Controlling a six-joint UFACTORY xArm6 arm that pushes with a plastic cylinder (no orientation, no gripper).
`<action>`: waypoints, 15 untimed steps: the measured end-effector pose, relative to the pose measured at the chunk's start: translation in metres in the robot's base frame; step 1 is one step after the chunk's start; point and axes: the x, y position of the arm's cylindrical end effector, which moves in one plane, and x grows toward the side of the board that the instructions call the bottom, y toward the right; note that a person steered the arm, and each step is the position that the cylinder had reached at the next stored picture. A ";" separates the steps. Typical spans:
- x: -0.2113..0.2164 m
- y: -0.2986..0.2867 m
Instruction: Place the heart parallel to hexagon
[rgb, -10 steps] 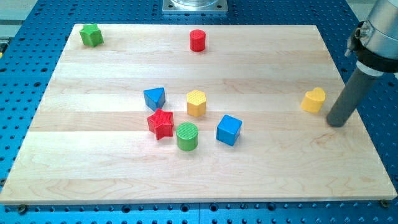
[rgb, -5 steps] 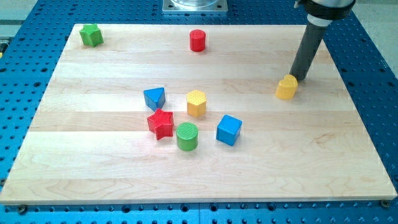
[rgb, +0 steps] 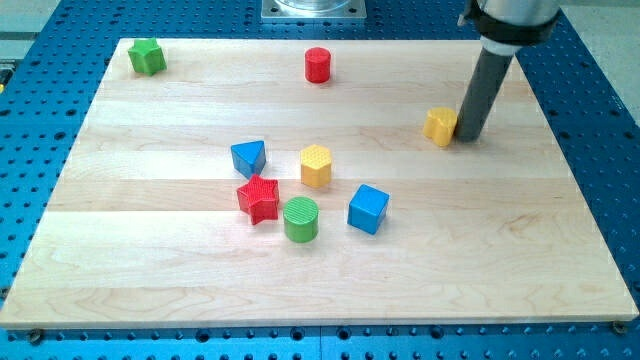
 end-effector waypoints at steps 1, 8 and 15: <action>-0.010 0.000; -0.008 -0.063; 0.070 -0.088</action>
